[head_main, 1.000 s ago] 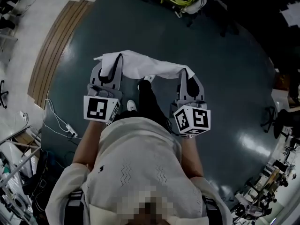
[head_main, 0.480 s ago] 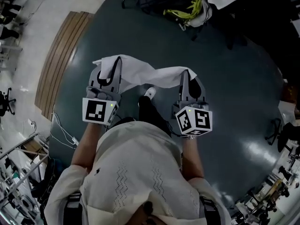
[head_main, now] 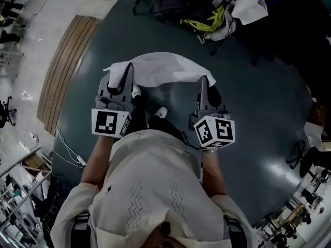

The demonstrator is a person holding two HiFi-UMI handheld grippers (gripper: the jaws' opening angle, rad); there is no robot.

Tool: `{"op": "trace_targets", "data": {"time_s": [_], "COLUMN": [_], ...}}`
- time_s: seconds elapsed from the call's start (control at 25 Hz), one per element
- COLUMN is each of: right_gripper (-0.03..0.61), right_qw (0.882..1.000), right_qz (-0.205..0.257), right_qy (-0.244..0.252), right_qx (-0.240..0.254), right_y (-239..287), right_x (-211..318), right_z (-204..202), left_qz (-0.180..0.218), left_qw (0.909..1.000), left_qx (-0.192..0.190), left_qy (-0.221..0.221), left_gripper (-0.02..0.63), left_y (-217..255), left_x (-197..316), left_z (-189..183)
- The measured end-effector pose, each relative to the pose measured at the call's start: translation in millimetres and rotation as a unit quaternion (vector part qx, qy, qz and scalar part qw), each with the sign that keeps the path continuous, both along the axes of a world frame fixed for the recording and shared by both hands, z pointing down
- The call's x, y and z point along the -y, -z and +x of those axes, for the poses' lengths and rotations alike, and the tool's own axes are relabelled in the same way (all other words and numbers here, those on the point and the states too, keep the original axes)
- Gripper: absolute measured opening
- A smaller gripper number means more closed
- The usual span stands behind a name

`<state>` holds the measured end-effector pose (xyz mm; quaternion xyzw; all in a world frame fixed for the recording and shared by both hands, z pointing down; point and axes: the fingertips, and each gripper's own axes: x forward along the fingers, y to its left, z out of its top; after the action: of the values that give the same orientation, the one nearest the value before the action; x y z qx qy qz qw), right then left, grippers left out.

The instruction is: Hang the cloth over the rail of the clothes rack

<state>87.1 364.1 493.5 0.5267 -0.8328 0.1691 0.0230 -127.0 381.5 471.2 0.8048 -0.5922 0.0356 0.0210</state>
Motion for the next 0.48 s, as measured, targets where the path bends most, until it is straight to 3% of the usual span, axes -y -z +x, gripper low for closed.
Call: {"op": "trace_targets", "data": {"time_s": [0.2,0.48], "right_gripper": [0.025,0.025], "right_qw": [1.000,0.996], "right_qz": [-0.003,0.000], "right_qy": [-0.017,-0.091], "right_qx": [-0.004,-0.020], "right_y": [17.1,24.6], "right_x": [91.1,213.0], "right_z": [-17.5,-30.0], "left_qz": [0.001,0.006], "left_qw": [0.9999,0.9958], "left_qx": [0.002,0.006], "left_qy": [-0.015,-0.091], "left_gripper": [0.015,0.015], "left_y": [17.4,21.4], "left_x": [105.3,258.3], "left_z": [-26.1,-34.7]}}
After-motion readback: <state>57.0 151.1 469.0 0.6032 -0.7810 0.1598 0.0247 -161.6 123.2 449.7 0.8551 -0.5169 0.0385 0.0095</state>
